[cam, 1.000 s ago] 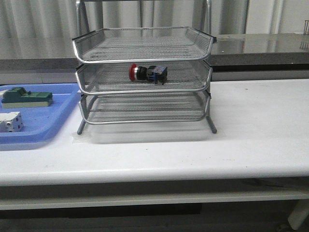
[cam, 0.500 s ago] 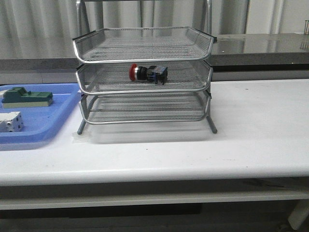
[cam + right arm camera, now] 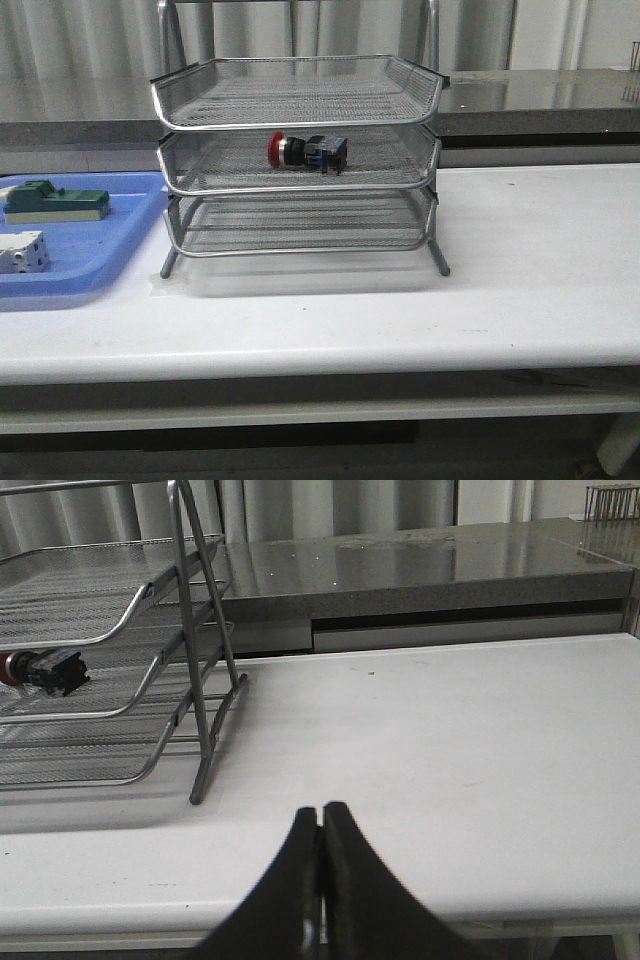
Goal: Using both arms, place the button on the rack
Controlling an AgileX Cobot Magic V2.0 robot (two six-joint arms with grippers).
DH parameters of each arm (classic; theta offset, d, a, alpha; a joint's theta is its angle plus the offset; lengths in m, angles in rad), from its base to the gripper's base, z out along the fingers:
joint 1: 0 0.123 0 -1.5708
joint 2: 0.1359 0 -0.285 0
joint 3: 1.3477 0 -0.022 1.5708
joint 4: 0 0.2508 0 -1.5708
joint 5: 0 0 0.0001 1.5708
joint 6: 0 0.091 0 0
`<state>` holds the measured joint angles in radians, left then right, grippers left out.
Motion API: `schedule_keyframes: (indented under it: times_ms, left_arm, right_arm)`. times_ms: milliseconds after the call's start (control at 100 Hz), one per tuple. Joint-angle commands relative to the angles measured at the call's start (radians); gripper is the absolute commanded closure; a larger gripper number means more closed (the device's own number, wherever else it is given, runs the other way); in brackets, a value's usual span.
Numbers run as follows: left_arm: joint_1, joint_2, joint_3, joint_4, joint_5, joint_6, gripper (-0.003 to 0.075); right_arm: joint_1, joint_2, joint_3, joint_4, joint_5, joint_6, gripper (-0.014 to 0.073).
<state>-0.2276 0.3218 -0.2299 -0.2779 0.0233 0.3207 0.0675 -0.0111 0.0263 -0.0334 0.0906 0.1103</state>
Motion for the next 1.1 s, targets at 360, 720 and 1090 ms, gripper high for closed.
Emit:
schedule_keyframes:
  times_ms: [360, 720, 1090]
  left_arm:
    - [0.004, 0.007, -0.029, -0.008, -0.078, -0.002, 0.0741]
    - [0.006, 0.007, -0.019, 0.059, -0.091, -0.002, 0.0741]
    - [0.067, -0.097, 0.066, 0.258, -0.091, -0.192, 0.0741]
  right_arm:
    - [-0.008, -0.017, -0.016, -0.014, -0.084, -0.002, 0.0650]
    - [-0.008, -0.017, -0.016, -0.014, -0.084, -0.002, 0.0650]
    - [-0.008, -0.017, -0.016, -0.014, -0.084, -0.002, 0.0650]
